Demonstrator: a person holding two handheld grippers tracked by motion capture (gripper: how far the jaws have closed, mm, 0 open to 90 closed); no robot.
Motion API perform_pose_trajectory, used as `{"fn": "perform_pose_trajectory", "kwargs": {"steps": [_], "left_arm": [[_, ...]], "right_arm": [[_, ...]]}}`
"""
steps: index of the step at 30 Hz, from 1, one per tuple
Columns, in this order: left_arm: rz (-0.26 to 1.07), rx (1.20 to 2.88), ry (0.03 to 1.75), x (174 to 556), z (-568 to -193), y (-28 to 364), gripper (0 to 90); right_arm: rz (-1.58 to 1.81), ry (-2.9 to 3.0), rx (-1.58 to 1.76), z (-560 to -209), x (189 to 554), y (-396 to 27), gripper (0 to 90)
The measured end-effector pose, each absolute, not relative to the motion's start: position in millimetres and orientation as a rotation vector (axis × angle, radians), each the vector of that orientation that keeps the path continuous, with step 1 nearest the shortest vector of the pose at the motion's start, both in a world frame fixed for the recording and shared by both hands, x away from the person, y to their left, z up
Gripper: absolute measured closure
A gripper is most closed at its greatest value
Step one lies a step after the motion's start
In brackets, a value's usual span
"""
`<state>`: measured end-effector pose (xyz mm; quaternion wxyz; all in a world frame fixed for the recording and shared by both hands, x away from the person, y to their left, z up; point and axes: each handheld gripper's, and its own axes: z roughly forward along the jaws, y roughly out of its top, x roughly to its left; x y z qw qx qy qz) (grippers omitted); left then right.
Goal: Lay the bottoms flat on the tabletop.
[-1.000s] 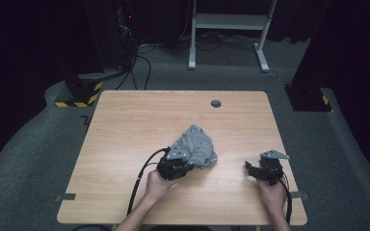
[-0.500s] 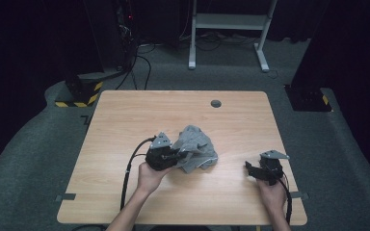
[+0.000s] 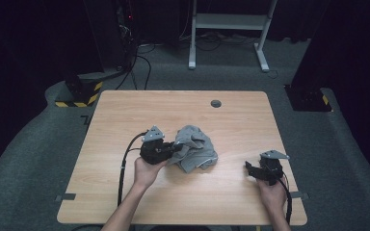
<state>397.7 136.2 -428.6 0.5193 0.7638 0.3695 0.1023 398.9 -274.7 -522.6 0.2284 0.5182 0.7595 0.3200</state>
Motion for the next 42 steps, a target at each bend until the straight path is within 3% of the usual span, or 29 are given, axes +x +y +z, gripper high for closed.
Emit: {"fn": "perform_pose_trajectory", "kwargs": {"steps": [21, 42], "left_arm": [[0.301, 1.768, 1.049, 419, -439, 168, 80.9], [0.34, 1.785, 1.21, 435, -473, 194, 80.9]], "right_arm": [[0.881, 2.091, 1.426, -523, 399, -275, 28.7], [0.881, 2.091, 1.425, -523, 399, -275, 28.7]]}}
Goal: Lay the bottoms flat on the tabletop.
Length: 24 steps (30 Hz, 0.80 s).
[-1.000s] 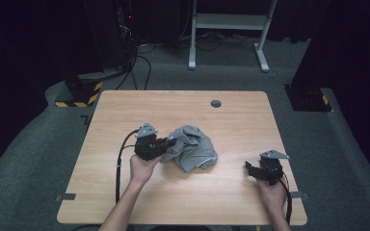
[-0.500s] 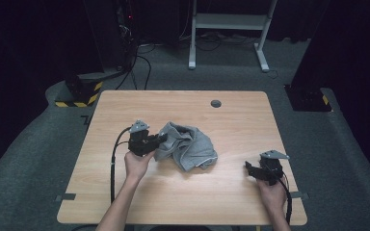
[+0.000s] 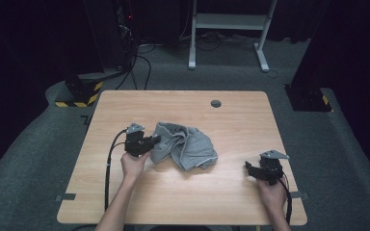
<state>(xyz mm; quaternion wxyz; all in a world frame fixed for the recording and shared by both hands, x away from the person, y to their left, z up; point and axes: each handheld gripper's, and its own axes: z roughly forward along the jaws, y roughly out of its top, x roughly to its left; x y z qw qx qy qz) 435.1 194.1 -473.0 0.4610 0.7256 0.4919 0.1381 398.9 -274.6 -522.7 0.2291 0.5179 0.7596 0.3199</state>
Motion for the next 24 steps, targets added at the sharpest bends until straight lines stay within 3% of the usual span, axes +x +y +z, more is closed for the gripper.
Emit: {"fn": "perform_pose_trajectory", "kwargs": {"steps": [10, 24], "left_arm": [[0.443, 1.87, 1.245, 438, -483, 194, 78.9], [0.433, 1.909, 1.329, 443, -506, 202, 80.6]], "right_arm": [[0.88, 2.09, 1.426, -523, 399, -275, 28.7], [0.881, 2.091, 1.424, -523, 399, -275, 28.8]]}}
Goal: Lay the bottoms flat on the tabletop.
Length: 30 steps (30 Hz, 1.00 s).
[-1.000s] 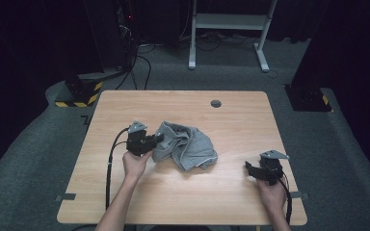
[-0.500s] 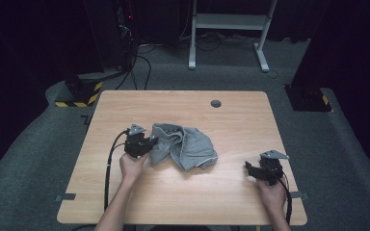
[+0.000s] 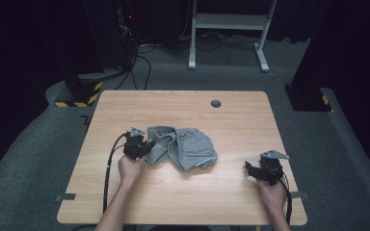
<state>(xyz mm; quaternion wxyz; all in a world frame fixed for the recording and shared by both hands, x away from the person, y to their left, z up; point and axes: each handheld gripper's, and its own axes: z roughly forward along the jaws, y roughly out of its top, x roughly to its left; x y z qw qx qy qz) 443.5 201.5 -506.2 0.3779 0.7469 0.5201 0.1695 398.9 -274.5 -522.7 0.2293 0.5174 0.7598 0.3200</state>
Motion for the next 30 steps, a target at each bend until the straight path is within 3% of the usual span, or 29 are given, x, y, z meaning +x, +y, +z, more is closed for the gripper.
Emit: {"fn": "perform_pose_trajectory", "kwargs": {"steps": [17, 27, 30], "left_arm": [[0.419, 1.912, 1.371, 443, -520, 209, 77.5], [0.444, 1.874, 1.409, 438, -516, 214, 51.7], [0.479, 1.876, 1.404, 434, -510, 218, 48.1]], "right_arm": [[0.881, 2.091, 1.425, -523, 399, -275, 28.7], [0.881, 2.092, 1.424, -523, 399, -275, 28.7], [0.881, 2.092, 1.424, -523, 399, -275, 28.7]]}}
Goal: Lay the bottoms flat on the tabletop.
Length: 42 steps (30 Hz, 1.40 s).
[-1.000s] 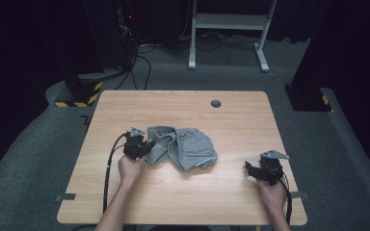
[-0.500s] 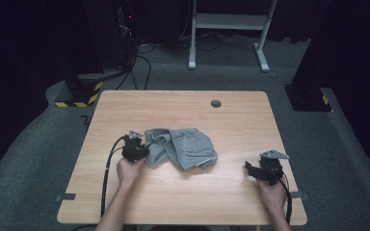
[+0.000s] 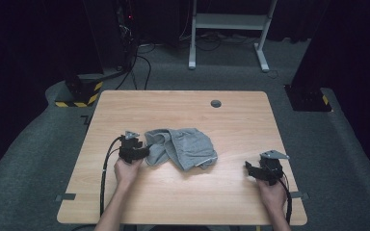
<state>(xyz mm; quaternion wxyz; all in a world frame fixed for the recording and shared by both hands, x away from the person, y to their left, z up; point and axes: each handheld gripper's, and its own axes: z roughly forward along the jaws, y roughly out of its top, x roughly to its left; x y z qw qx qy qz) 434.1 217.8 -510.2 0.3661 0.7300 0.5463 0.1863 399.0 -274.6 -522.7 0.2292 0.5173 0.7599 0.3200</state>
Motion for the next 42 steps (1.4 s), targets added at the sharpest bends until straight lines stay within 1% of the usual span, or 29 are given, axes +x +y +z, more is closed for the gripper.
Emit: {"fn": "perform_pose_trajectory", "kwargs": {"steps": [5, 9, 15, 19, 22, 26, 31, 37, 42], "left_arm": [[0.488, 1.831, 1.374, 422, -504, 218, 47.5], [0.487, 1.837, 1.317, 410, -500, 213, 47.6], [0.507, 1.768, 1.24, 393, -488, 208, 47.5], [0.491, 1.743, 1.191, 384, -478, 204, 47.2], [0.457, 1.795, 1.147, 381, -477, 195, 46.6], [0.46, 1.892, 1.118, 382, -486, 180, 46.0], [0.45, 1.91, 1.162, 388, -497, 176, 46.1], [0.444, 1.995, 1.189, 396, -512, 173, 49.1], [0.457, 2.019, 1.189, 398, -519, 169, 48.5]], "right_arm": [[0.881, 2.091, 1.426, -523, 399, -275, 28.7], [0.881, 2.092, 1.424, -523, 399, -275, 28.7], [0.88, 2.092, 1.423, -523, 399, -275, 28.7], [0.881, 2.091, 1.424, -523, 399, -275, 28.7], [0.881, 2.091, 1.423, -523, 399, -275, 28.7], [0.88, 2.091, 1.423, -523, 399, -275, 28.7], [0.88, 2.091, 1.424, -523, 399, -275, 28.7], [0.88, 2.09, 1.425, -523, 399, -274, 28.9], [0.884, 2.093, 1.424, -523, 399, -274, 29.0]]}}
